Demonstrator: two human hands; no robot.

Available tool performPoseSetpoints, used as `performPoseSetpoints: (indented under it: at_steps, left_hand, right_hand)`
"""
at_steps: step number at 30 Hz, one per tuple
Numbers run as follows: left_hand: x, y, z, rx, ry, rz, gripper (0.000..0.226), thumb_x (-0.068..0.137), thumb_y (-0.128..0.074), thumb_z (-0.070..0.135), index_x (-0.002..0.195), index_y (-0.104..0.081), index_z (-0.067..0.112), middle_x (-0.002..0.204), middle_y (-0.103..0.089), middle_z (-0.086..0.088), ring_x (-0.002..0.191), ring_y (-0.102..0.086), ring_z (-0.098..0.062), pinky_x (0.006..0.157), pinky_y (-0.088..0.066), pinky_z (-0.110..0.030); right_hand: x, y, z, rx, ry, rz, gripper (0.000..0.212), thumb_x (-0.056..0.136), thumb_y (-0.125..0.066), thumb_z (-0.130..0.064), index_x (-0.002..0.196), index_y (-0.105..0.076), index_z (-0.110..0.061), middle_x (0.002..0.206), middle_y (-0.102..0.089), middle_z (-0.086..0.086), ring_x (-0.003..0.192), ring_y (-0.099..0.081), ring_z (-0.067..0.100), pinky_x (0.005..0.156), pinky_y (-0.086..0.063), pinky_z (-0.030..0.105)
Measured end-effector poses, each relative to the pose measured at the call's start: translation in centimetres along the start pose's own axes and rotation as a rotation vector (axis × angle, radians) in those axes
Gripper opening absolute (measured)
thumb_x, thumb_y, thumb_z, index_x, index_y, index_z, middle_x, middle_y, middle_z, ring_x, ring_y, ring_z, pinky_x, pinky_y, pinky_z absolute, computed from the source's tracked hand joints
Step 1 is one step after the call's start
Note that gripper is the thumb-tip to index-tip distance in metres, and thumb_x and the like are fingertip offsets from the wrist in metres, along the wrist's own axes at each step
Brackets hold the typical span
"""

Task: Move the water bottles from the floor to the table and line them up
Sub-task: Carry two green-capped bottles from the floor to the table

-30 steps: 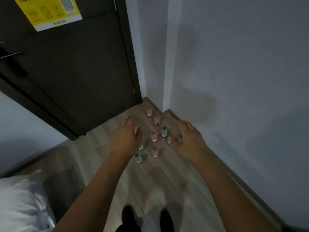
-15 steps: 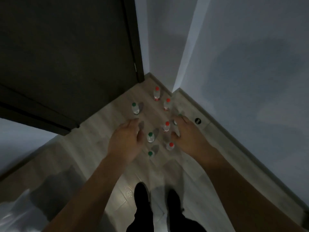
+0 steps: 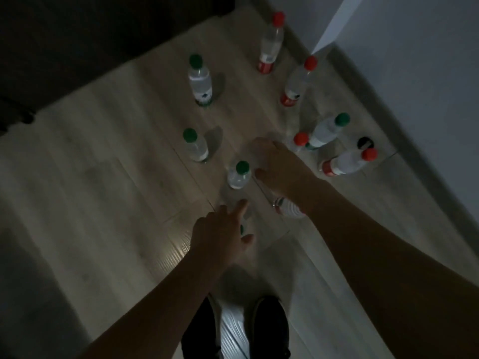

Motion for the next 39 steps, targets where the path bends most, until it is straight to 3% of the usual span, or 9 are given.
performPoseSetpoints:
  at_steps: [3,7,11,17,22,26,30,37,39]
  left_hand:
    - [2.2,-4.5,-1.4,0.061,-0.005,-0.01,0.071,0.087,-0.053,0.064,0.144,-0.021,0.036,0.109,-0.062,-0.004,0.092,-0.065,-0.025,0.066,-0.036,-0.031]
    - [3.5,-6.7,-2.8,0.042,-0.126,0.056,0.046,0.093,-0.048,0.053,0.131,-0.037,0.029,0.098,-0.062,-0.001,0.082,-0.066,-0.023,0.058,-0.037,-0.028]
    - [3.4,-6.2,-3.8,-0.081,-0.11,0.074,0.041,0.097,-0.049,0.045,0.132,-0.045,0.024,0.099,-0.064,-0.001,0.085,-0.066,-0.019,0.066,-0.054,-0.032]
    - [0.7,-0.9,-4.7,-0.154,-0.035,0.119,0.037,0.094,-0.054,0.043,0.124,-0.048,0.022,0.091,-0.064,0.002,0.079,-0.065,-0.017,0.065,-0.053,-0.031]
    - [-3.5,7.1,-3.2,-0.182,0.053,0.165,0.025,0.09,-0.061,0.042,0.103,-0.048,0.025,0.084,-0.065,0.006,0.075,-0.066,-0.015,0.061,-0.051,-0.029]
    - [-8.5,15.7,-1.6,-0.196,0.102,0.254,0.022,0.09,-0.06,0.044,0.092,-0.043,0.03,0.068,-0.054,0.011,0.061,-0.058,-0.01,0.052,-0.041,-0.024]
    - [-13.2,26.3,1.9,-0.209,0.1,0.335,0.024,0.089,-0.063,0.043,0.097,-0.051,0.024,0.068,-0.05,0.011,0.068,-0.064,-0.018,0.057,-0.04,-0.026]
    - [-24.9,47.4,10.8,-0.27,0.122,0.562,0.026,0.086,-0.066,0.045,0.093,-0.055,0.023,0.071,-0.063,0.0,0.074,-0.065,-0.03,0.061,-0.041,-0.03]
    - [-28.4,51.5,13.2,-0.306,0.116,0.654,0.024,0.084,-0.067,0.046,0.089,-0.055,0.025,0.067,-0.057,0.004,0.068,-0.059,-0.026,0.059,-0.037,-0.029]
  right_hand:
    - [4.0,-4.0,0.5,-0.048,0.037,-0.042,0.067,0.093,-0.06,-0.033,0.15,-0.025,-0.026,0.142,-0.043,0.013,0.121,-0.051,0.032,0.098,-0.045,0.041]
    - [6.3,-7.5,0.7,-0.111,0.061,-0.065,0.04,0.093,-0.056,-0.036,0.127,-0.047,-0.018,0.113,-0.059,0.005,0.101,-0.059,0.027,0.083,-0.048,0.035]
    - [5.0,-8.1,0.6,-0.087,0.065,0.085,0.026,0.09,-0.056,-0.036,0.105,-0.05,-0.016,0.089,-0.06,0.005,0.077,-0.061,0.024,0.067,-0.055,0.042]
    - [-0.7,-3.9,-0.4,0.008,0.007,0.141,0.026,0.091,-0.057,-0.037,0.107,-0.05,-0.017,0.089,-0.061,0.003,0.076,-0.061,0.023,0.07,-0.055,0.044]
    - [-6.8,3.5,-2.4,0.027,-0.024,0.131,0.028,0.086,-0.061,-0.042,0.1,-0.048,-0.022,0.083,-0.055,-0.004,0.075,-0.059,0.019,0.065,-0.047,0.032]
    - [-12.0,12.4,-5.0,0.023,-0.012,0.197,0.029,0.078,-0.065,-0.044,0.091,-0.049,-0.024,0.074,-0.055,-0.005,0.071,-0.058,0.018,0.064,-0.05,0.034]
    - [-18.8,22.3,-8.8,0.051,-0.012,0.249,0.028,0.079,-0.064,-0.046,0.086,-0.048,-0.023,0.069,-0.053,-0.008,0.063,-0.055,0.011,0.055,-0.042,0.028]
    - [-35.9,40.8,-16.5,0.196,-0.037,0.424,0.029,0.081,-0.067,-0.043,0.096,-0.054,-0.022,0.084,-0.061,-0.004,0.075,-0.061,0.017,0.066,-0.05,0.031]
    - [-40.6,44.5,-17.9,0.217,-0.061,0.532,0.031,0.078,-0.067,-0.046,0.09,-0.053,-0.022,0.08,-0.06,-0.005,0.072,-0.059,0.016,0.063,-0.049,0.031]
Point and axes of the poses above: each hand's wrist, its own x-axis towards the middle knuckle, its own y-axis out of the back of the hand, z = x × y, the point moved 3 cm from there along x, towards the middle knuckle
